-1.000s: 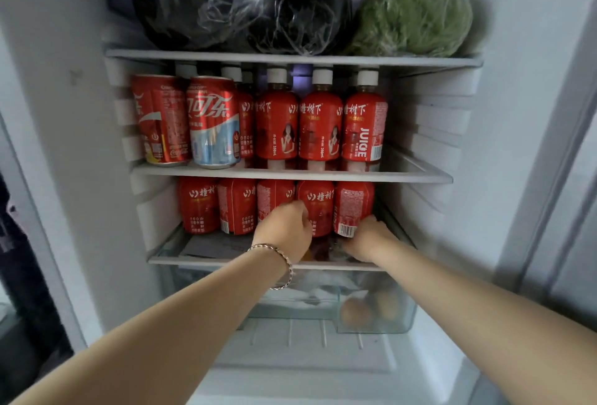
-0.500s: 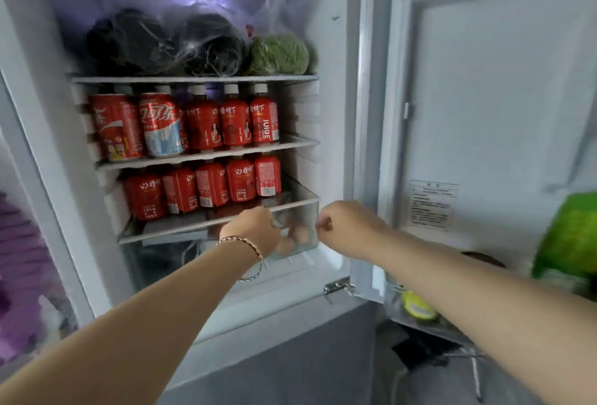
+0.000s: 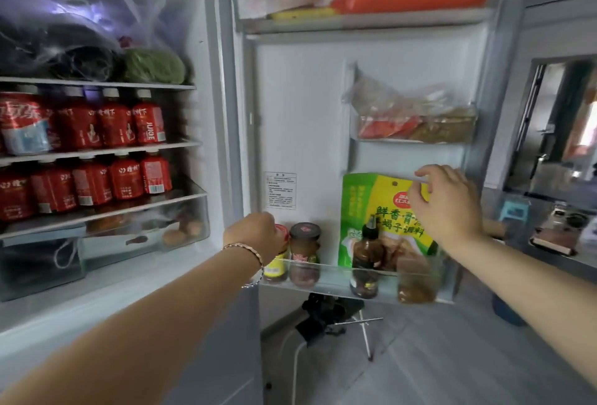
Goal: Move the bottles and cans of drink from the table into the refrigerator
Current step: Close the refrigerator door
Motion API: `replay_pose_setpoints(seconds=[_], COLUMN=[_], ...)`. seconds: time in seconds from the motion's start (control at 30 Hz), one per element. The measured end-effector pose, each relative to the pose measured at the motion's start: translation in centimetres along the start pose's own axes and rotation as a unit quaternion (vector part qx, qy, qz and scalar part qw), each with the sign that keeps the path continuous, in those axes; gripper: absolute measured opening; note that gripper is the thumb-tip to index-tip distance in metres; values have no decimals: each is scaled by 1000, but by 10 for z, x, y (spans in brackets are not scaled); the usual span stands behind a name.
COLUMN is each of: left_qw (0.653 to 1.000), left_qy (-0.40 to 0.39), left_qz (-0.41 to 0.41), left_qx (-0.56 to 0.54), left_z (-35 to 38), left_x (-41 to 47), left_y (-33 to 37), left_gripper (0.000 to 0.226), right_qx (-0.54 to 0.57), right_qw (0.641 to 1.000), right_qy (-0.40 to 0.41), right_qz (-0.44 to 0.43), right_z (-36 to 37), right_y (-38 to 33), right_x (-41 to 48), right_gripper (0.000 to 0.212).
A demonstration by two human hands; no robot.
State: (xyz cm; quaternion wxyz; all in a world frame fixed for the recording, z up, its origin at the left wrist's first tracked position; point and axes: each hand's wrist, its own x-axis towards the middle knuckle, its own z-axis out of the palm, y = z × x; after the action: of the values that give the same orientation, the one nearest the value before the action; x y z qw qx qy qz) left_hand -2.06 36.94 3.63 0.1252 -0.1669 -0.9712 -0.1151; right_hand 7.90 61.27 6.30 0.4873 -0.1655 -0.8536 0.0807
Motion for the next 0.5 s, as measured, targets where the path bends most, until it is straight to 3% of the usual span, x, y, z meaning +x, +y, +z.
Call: replay_pose_setpoints(seconds=[0.17, 0.3, 0.5], left_qw=[1000, 999, 995], left_qy=[4, 11, -9], left_qz=[-25, -46, -97], left_qx=[-11, -12, 23], left_z=[18, 27, 39], left_x=[-9, -18, -30], left_y=[66, 100, 110], left_gripper=[15, 16, 22], right_qx=[36, 185, 266], right_qw=[973, 910, 885], right_qy=[-86, -208, -203], right_qz=[210, 307, 324], right_z=[-3, 23, 51], right_y=[102, 146, 150], right_x=[22, 55, 67], right_gripper=[67, 116, 119])
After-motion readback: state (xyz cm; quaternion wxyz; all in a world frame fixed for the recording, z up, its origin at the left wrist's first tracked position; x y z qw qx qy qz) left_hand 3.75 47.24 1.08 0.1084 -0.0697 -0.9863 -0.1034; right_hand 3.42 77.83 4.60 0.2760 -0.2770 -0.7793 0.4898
